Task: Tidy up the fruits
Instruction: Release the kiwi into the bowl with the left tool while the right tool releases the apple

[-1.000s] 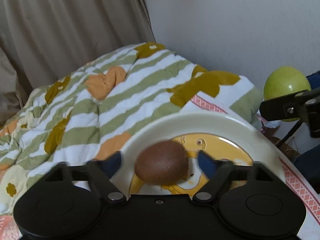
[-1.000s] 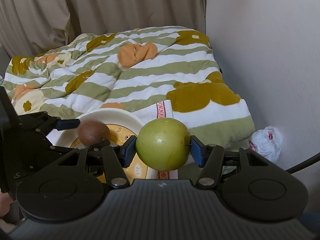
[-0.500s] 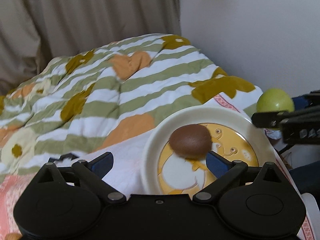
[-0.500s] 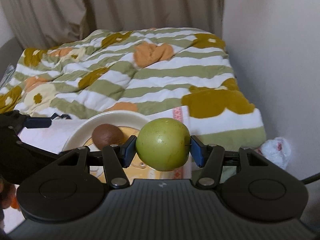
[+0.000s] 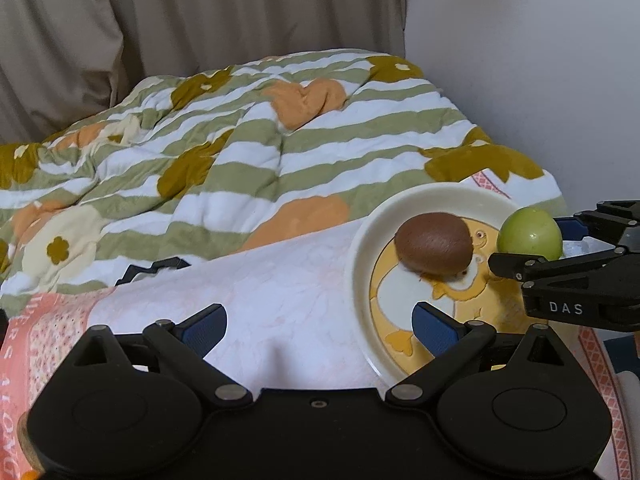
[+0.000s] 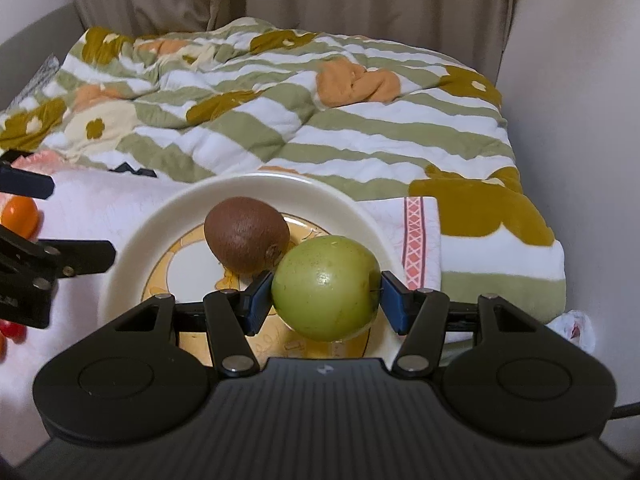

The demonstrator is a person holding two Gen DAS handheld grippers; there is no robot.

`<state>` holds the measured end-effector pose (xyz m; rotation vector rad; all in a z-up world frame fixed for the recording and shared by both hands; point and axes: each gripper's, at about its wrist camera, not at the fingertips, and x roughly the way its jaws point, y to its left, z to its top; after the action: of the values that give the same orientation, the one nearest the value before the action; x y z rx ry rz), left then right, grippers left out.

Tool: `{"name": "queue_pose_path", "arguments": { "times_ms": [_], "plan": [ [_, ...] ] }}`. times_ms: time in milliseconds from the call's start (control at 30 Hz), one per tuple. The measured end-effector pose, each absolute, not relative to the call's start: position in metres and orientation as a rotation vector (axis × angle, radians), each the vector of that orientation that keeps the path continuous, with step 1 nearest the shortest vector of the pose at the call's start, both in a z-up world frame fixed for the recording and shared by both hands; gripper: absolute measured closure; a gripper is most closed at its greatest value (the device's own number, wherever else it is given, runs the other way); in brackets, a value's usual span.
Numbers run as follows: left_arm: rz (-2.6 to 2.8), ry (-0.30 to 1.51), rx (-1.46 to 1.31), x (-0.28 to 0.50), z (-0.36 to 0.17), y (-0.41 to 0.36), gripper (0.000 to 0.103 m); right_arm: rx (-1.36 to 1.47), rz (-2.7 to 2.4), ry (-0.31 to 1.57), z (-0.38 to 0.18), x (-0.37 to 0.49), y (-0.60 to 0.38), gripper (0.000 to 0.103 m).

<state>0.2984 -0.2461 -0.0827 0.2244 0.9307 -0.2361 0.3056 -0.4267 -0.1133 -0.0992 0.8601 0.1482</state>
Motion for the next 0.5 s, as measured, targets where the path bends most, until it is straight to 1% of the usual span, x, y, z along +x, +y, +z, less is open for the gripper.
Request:
{"name": "queue_pose_path", "arguments": {
  "times_ms": [267,333,367,400,433,467,500],
  "plan": [
    [-0.219,0.947,0.229,0.291,-0.086,-0.241,0.002,-0.152,0.167,0.867,-0.128,0.309,-0.419,0.03],
    [-0.217,0.948,0.229,0.289,-0.086,-0.24,0.002,-0.164,0.164,0.846,-0.127,0.307,-0.418,0.029],
    [-0.214,0.949,0.229,0.287,-0.086,-0.24,0.002,-0.174,0.164,0.832,-0.125,0.304,-0.416,0.023],
    [-0.212,0.949,0.228,0.286,-0.085,-0.24,0.002,-0.187,0.163,0.818,-0.122,0.302,-0.414,0.012],
    [-0.21,0.947,0.225,0.285,-0.083,-0.239,0.002,-0.196,0.157,0.804,-0.119,0.3,-0.414,0.005],
    [-0.208,0.945,0.221,0.283,-0.082,-0.239,0.002,-0.202,0.15,0.787,-0.115,0.296,-0.413,0.0],
    [-0.206,0.943,0.217,0.281,-0.081,-0.239,0.002,-0.202,0.151,0.775,-0.112,0.293,-0.413,0.0]
  ]
}}
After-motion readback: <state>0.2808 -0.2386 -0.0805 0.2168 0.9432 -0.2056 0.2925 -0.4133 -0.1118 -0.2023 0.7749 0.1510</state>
